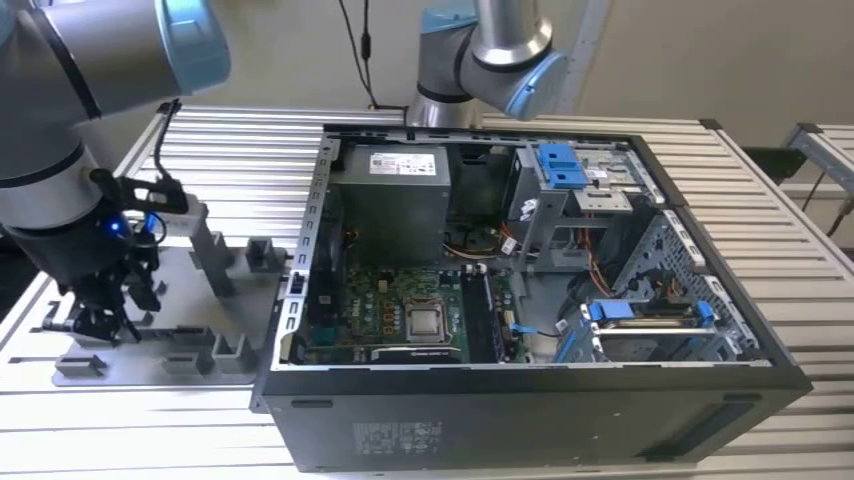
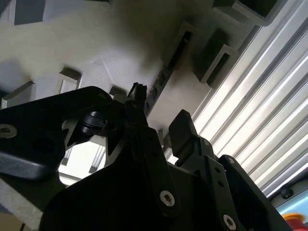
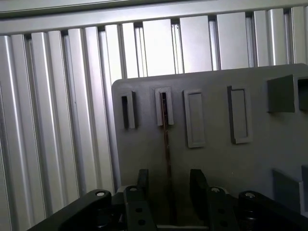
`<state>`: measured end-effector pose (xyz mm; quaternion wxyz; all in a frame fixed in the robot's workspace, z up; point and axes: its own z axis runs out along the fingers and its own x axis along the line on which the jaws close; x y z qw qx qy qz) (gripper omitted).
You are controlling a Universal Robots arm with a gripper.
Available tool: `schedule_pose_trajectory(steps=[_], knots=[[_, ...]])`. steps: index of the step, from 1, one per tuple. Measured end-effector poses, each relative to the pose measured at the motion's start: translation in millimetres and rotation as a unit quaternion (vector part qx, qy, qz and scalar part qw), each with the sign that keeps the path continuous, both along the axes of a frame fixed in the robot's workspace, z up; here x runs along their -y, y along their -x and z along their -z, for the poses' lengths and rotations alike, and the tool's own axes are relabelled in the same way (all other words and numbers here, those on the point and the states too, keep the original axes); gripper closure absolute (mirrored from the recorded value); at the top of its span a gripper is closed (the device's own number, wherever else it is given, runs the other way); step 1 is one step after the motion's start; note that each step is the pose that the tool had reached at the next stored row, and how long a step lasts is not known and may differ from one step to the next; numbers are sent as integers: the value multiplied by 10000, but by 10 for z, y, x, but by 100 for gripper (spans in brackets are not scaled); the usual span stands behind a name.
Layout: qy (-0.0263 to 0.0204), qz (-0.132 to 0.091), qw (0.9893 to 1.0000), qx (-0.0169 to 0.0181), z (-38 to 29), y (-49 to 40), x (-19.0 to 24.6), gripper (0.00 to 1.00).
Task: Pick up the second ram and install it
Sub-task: 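Pick up the second ram and move it above second insertion slot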
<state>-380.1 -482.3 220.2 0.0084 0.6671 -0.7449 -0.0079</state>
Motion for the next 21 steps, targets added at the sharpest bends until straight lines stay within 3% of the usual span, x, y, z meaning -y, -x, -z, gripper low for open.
schedule_pose_trajectory(steps=[3, 8, 15, 21], knots=[[0, 1, 10000, 4, 17, 3, 7, 52], [1, -21, 10000, 17, 108, 30, 8, 52], [0, -386, 9993, 17, 211, 46, 7, 52], [3, -439, 9990, 16, 245, 63, 8, 52]])
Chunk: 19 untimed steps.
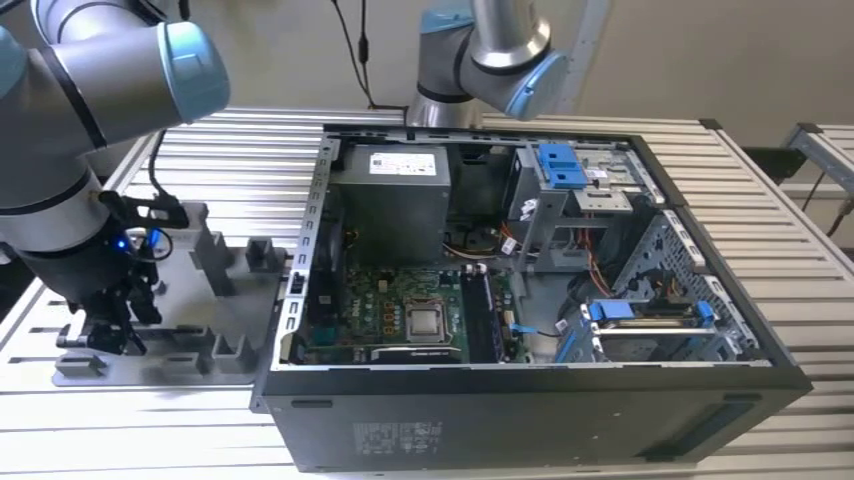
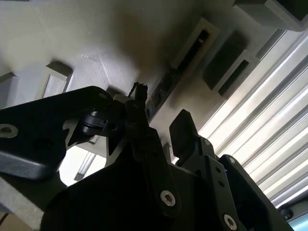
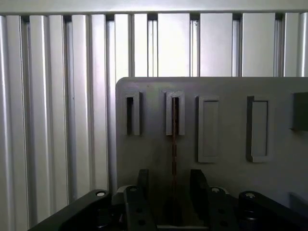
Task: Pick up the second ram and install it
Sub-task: 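Pick up the second ram and move it above second insertion slot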
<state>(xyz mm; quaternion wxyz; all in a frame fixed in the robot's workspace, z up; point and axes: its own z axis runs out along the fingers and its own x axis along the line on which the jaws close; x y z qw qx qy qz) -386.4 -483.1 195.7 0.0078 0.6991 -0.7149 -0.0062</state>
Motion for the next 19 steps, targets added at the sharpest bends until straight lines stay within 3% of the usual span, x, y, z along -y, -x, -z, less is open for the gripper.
schedule_pose_trajectory(steps=[15, 17, 19], knots=[[-1, 0, 10000, 2, 15, 0, 0, 52], [-1, 0, 10000, 2, 15, 0, 0, 54], [-1, 0, 10000, 2, 15, 0, 0, 67]])
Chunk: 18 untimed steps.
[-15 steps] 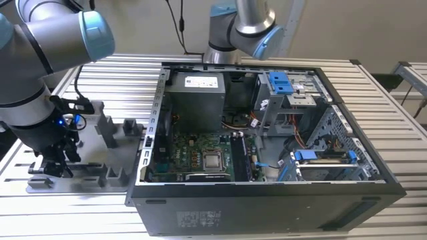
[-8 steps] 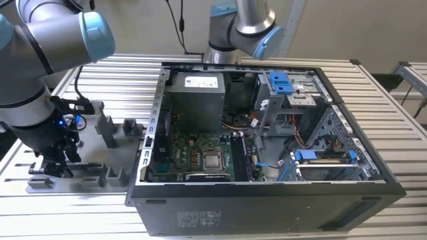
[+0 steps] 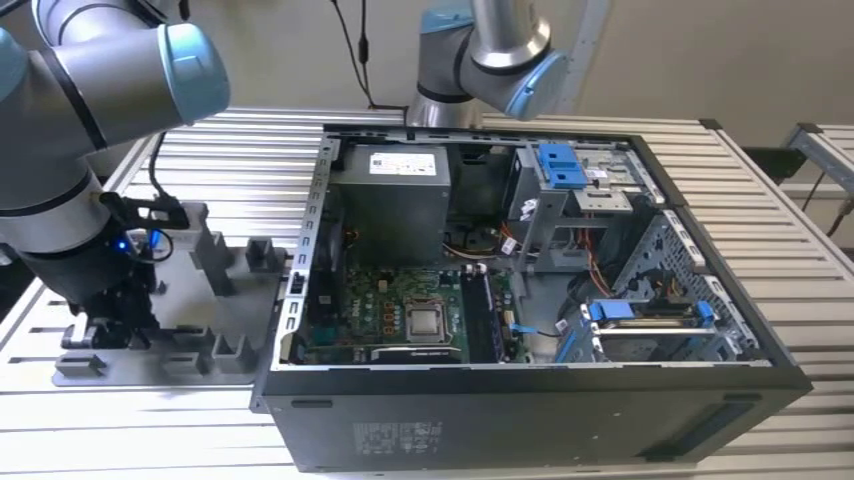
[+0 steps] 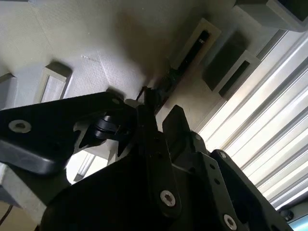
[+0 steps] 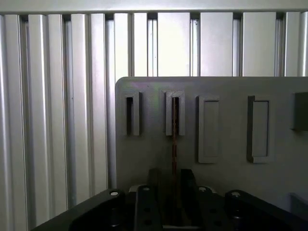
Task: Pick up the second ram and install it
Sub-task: 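Pick up the second ram and move it above second insertion slot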
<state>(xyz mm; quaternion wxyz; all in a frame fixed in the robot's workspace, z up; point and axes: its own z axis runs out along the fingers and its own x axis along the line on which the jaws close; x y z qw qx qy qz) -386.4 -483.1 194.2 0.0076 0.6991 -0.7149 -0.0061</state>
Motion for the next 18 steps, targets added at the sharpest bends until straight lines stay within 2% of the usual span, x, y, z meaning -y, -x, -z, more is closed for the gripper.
schedule_pose_trajectory(steps=[1, 3, 4, 5, 6, 18], knots=[[0, 0, 10000, 0, 0, 0, 0, 67], [0, 0, 10000, 0, 1, 0, 0, 79], [0, 0, 10000, 0, 0, 0, 0, 79], [0, 0, 10000, 0, 1, 0, 0, 85], [0, 0, 10000, 0, 1, 0, 0, 86], [-2, 0, 10000, 2, -3, 0, -1, 86]])
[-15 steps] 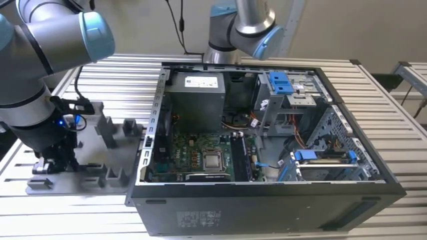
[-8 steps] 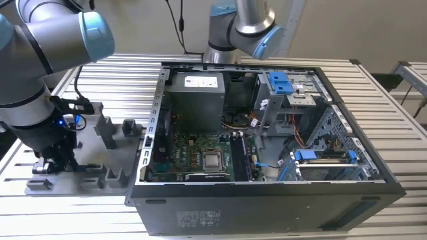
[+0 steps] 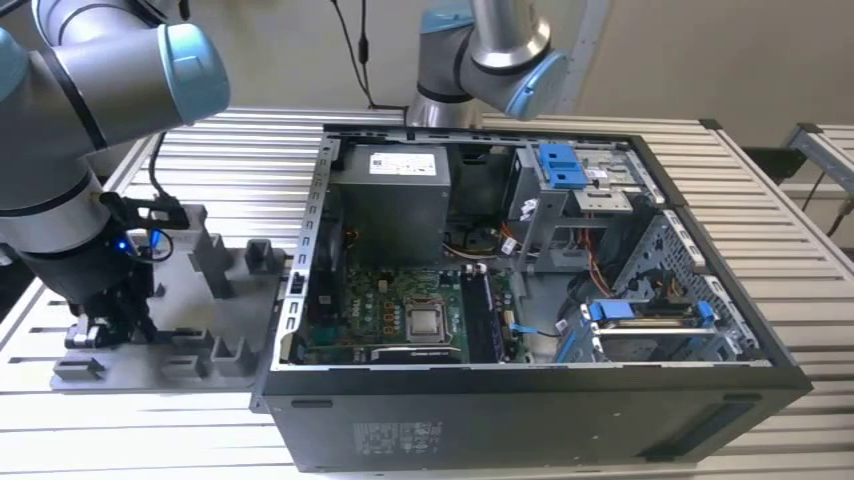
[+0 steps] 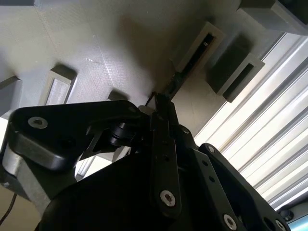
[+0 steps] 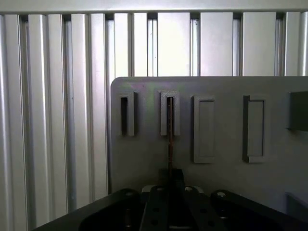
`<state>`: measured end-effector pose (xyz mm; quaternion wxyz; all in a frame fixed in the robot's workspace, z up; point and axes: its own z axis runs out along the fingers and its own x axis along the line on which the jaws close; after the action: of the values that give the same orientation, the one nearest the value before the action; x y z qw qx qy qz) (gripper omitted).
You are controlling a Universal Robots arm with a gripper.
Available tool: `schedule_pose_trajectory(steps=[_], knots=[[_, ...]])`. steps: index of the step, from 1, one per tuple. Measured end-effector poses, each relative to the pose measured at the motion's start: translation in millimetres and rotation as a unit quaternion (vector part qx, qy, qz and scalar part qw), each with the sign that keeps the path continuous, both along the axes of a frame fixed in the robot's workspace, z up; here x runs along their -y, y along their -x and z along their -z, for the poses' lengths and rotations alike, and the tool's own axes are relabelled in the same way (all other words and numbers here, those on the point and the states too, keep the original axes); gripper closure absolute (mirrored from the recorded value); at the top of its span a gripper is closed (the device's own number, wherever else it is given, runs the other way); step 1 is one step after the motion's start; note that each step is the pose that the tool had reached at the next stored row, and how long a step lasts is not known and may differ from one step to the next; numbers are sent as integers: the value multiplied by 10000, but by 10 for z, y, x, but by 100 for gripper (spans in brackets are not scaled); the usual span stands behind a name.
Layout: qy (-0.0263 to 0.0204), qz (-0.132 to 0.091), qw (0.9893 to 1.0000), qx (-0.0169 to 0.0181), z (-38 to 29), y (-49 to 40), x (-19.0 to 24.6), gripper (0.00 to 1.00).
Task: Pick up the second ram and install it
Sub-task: 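Pick up the second ram and move it above second insertion slot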
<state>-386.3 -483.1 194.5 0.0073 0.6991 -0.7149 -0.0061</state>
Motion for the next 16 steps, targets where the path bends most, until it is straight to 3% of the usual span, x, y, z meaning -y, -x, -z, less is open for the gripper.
schedule_pose_trajectory(steps=[16], knots=[[6, 0, 10000, -2, -106, 0, 0, 86]])
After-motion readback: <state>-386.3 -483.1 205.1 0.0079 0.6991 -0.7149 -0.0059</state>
